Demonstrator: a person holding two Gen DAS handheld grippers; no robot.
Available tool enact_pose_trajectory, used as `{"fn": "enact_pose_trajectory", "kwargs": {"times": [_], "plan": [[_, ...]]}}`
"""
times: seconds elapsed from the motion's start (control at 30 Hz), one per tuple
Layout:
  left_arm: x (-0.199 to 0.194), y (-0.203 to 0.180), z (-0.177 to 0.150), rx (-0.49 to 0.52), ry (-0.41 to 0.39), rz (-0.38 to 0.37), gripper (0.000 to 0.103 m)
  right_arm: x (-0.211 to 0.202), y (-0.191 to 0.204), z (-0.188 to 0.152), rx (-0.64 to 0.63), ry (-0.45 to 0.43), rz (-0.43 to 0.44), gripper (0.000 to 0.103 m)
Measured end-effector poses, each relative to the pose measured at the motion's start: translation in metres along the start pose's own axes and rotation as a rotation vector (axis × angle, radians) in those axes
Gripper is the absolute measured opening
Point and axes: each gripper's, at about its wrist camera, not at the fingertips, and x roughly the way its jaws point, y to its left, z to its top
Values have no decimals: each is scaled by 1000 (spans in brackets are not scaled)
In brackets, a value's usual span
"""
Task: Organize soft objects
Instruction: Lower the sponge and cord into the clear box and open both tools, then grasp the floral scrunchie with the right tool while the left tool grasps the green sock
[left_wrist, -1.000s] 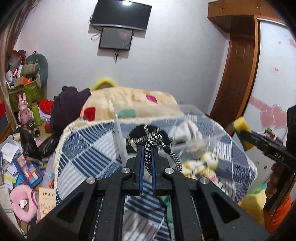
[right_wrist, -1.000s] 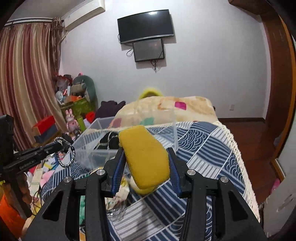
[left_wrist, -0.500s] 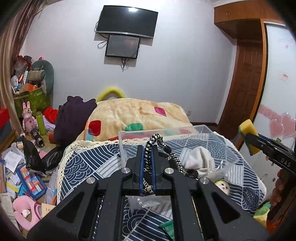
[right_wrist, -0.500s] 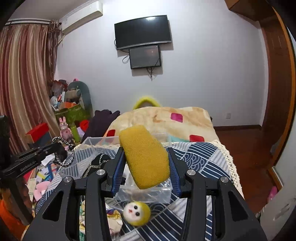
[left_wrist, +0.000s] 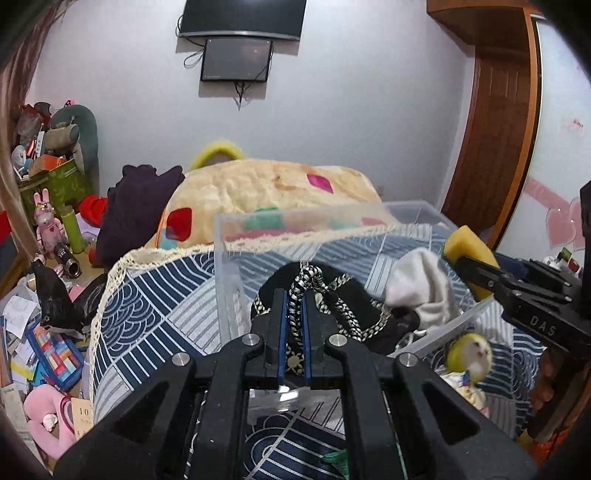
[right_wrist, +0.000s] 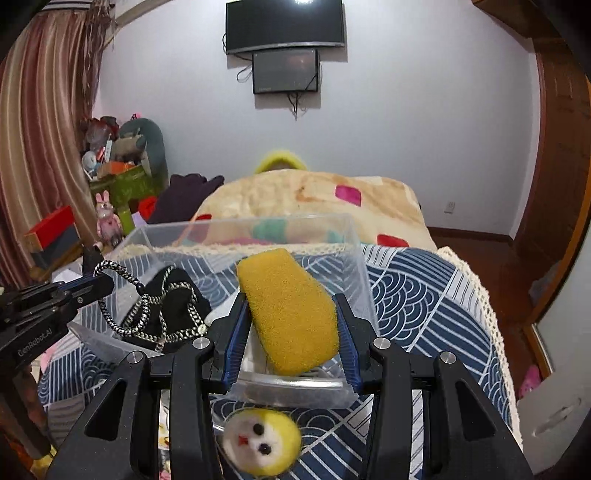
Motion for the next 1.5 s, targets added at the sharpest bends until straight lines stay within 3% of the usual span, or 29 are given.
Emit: {"fn": "enact_pose_trajectory", "kwargs": {"times": [0.13,0.33,0.47,0.63,0.7,0.83,0.93,1.0,1.07,1.5], "plan": [[5,-3,-5,10,13,13,6,4,-6,0,39,31,39,43],[0,-9,-7,22,17,8,18,-4,-3,-2,18,38,44,49],[-5,-8,-8,6,14,2,31,-9,-1,-3,12,28,49,59],[-17,-9,-8,11,-11,2,46,-23,-2,-4,-3,7,61,60],[-25,-11,-8,13,-29,3,56,-28,-2,-3,-3,-2,66,61],[-43,-16,-11,27,-61,-9,64,-44,-2,-5,3,-25,99,61],[-53,-22,-17,52,-72,-10,74,-51,0,-9,-6,-28,120,73],[-58,-27,-23,65,-75,1,91,-55,4,-14,-13,-35,127,77],[-65,-31,-31,69,-86,13,99,-59,9,-21,-30,-31,131,77],[-58,-19,-87,-1,79,-15,100,-49,28,-68,-59,82,214,77]]}}
